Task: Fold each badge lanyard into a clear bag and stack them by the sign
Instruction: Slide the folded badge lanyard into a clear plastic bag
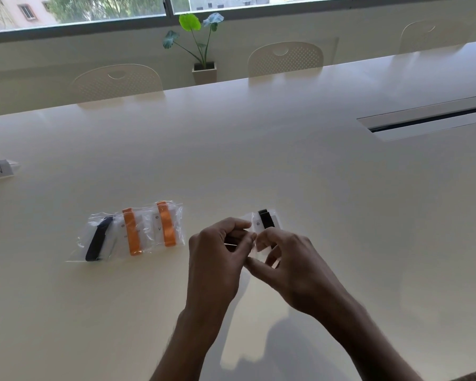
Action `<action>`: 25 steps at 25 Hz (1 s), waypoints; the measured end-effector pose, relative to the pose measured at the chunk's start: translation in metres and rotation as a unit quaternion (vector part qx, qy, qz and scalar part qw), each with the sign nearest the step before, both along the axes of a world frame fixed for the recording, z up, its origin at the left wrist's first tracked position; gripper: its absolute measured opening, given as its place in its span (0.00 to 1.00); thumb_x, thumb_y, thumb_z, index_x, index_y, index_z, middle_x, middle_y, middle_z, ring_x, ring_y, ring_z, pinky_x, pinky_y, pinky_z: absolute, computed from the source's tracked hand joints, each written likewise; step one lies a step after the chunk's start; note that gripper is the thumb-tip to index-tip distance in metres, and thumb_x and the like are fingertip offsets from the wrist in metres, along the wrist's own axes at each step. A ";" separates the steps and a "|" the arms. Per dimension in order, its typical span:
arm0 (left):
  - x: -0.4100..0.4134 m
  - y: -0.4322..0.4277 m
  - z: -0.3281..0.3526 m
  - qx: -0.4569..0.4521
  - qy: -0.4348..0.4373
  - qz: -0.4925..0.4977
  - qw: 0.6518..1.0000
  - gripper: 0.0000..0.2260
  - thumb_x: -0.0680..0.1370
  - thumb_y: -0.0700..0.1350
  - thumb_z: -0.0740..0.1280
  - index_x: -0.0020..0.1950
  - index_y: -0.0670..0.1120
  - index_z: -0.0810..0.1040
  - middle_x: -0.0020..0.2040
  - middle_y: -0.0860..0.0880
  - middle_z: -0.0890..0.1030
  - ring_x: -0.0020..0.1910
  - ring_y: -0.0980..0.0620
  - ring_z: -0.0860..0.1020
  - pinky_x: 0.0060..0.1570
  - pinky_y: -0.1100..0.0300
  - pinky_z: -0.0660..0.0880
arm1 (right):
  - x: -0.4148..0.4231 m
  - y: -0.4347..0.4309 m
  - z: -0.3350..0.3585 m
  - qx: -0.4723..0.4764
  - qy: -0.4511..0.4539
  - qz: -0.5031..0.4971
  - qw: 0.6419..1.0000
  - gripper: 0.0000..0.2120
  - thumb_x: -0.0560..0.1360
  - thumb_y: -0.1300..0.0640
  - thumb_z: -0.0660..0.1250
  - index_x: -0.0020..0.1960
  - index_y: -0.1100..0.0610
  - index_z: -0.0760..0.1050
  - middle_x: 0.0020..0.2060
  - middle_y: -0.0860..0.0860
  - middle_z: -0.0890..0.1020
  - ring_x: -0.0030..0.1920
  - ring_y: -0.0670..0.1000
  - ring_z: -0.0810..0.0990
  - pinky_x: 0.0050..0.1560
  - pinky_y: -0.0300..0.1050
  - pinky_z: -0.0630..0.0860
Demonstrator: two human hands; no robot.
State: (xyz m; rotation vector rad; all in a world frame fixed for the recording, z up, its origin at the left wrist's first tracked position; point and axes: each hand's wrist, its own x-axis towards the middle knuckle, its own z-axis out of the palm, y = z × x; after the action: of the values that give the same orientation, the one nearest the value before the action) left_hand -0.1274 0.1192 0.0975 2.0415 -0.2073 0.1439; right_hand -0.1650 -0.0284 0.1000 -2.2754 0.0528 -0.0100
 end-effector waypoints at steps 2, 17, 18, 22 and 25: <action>-0.001 -0.001 0.000 0.000 -0.004 -0.003 1.000 0.09 0.76 0.42 0.77 0.56 0.51 0.87 0.44 0.59 0.87 0.43 0.66 0.85 0.46 0.69 0.81 | 0.003 -0.001 -0.002 0.006 -0.010 -0.027 1.000 0.08 0.77 0.45 0.75 0.48 0.47 0.80 0.42 0.41 0.83 0.37 0.41 0.82 0.39 0.40 0.78; 0.003 0.004 0.002 0.129 -0.079 -0.005 0.988 0.06 0.76 0.39 0.76 0.50 0.49 0.86 0.44 0.56 0.84 0.39 0.60 0.82 0.42 0.63 0.82 | 0.012 -0.006 -0.011 0.005 -0.110 -0.181 0.977 0.17 0.75 0.59 0.70 0.34 0.53 0.65 0.25 0.47 0.73 0.27 0.49 0.68 0.28 0.39 0.65; 0.003 0.003 0.001 0.136 -0.084 0.008 0.987 0.06 0.76 0.39 0.76 0.49 0.49 0.85 0.44 0.56 0.83 0.38 0.59 0.82 0.40 0.61 0.82 | 0.013 -0.006 -0.012 -0.003 -0.116 -0.187 0.975 0.16 0.74 0.59 0.70 0.33 0.53 0.65 0.26 0.47 0.74 0.27 0.48 0.70 0.28 0.39 0.66; 0.003 0.001 -0.003 0.138 -0.088 0.031 0.986 0.06 0.78 0.38 0.74 0.51 0.49 0.84 0.46 0.53 0.82 0.37 0.58 0.82 0.38 0.60 0.83 | 0.013 -0.007 -0.020 0.003 -0.107 -0.149 0.983 0.15 0.77 0.53 0.72 0.35 0.52 0.70 0.27 0.47 0.76 0.27 0.47 0.72 0.29 0.40 0.69; 0.008 0.003 -0.005 0.159 -0.081 0.044 0.983 0.08 0.78 0.37 0.74 0.53 0.48 0.85 0.45 0.53 0.81 0.37 0.57 0.81 0.39 0.63 0.81 | 0.017 -0.018 -0.017 0.057 -0.057 -0.122 0.989 0.15 0.77 0.44 0.73 0.39 0.51 0.76 0.30 0.49 0.83 0.30 0.47 0.79 0.32 0.45 0.76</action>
State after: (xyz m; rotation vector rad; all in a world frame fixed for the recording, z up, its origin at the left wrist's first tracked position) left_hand -0.1192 0.1227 0.0922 2.3602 -0.2528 0.3517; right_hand -0.1484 -0.0460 0.0827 -2.1367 0.2646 -0.2588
